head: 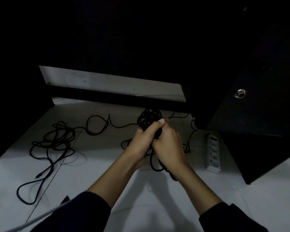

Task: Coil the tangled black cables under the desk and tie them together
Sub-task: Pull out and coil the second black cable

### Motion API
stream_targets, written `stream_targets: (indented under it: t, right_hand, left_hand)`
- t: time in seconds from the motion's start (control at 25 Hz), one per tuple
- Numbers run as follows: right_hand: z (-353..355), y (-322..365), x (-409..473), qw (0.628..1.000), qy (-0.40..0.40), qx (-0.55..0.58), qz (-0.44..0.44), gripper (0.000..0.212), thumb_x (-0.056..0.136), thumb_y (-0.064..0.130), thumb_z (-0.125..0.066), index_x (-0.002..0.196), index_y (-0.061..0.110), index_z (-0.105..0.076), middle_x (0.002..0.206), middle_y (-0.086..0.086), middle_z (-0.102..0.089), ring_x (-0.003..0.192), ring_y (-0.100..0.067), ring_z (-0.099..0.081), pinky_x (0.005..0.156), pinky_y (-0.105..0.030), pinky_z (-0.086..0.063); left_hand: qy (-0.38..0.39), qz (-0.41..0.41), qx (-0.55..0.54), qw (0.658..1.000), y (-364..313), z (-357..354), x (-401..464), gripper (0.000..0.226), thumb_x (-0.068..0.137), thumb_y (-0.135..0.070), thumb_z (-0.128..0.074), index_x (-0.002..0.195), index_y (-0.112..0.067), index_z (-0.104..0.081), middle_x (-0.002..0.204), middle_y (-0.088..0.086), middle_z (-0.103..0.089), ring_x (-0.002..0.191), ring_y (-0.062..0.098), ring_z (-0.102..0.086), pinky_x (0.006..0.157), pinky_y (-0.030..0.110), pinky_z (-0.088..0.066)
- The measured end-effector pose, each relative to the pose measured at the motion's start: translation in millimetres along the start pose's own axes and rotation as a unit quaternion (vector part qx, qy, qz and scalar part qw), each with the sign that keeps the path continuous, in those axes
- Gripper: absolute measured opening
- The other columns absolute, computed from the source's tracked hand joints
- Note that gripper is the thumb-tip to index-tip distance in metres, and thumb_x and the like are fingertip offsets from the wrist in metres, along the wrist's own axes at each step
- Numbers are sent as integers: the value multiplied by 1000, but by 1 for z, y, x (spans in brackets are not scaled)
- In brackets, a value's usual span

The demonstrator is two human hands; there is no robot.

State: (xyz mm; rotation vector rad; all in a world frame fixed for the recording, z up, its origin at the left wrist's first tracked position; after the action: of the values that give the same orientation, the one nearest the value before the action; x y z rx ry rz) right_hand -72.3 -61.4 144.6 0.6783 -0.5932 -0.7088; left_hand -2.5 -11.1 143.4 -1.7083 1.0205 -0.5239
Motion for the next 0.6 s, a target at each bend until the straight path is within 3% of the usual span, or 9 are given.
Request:
stream_targets:
  t: [0.2, 0.44, 0.52, 0.6]
  right_hand:
    - [5, 0, 1, 999, 27, -20, -16, 30, 85, 25, -65, 113, 20, -59, 91, 2, -71, 80, -11, -66, 60, -26, -53]
    - [-1, -17, 14, 995, 56, 40, -69, 28, 76, 33, -68, 103, 27, -68, 102, -5, -66, 89, -16, -64, 61, -21, -49]
    - [-2, -20, 13, 993, 65, 65, -79, 24, 73, 38, -68, 95, 28, -70, 99, -5, -67, 91, -16, -64, 66, -28, -54]
    - [5, -21, 9, 991, 81, 89, -58, 11, 78, 31, -71, 88, 31, -68, 88, 6, -69, 85, -6, -65, 68, -24, -54]
  left_hand:
    - [21, 10, -31, 999, 0, 4, 3, 26, 94, -21, -56, 115, -13, -68, 110, 1, -73, 103, 8, -67, 79, 17, -52]
    - [8, 18, -4, 1000, 2, 4, 14, 18, 92, -21, -59, 102, -15, -73, 104, 1, -74, 98, 10, -69, 82, 23, -52]
    - [16, 14, 23, 1000, 2, 3, 17, 17, 91, -22, -60, 99, -16, -74, 105, -1, -74, 102, 11, -67, 88, 25, -51]
    - [35, 15, 37, 999, 1, 5, 19, 17, 92, -23, -58, 94, -17, -74, 108, -1, -73, 107, 13, -66, 94, 29, -50]
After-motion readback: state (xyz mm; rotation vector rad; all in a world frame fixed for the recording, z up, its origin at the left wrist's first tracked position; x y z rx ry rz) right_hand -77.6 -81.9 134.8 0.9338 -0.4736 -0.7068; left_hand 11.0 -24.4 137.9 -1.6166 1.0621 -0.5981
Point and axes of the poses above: each hand's wrist, its own x-axis towards the middle knuckle, its own z-axis out of the back of the hand, y = z × x, the point moved 1 cm from there along x, towards the middle knuckle
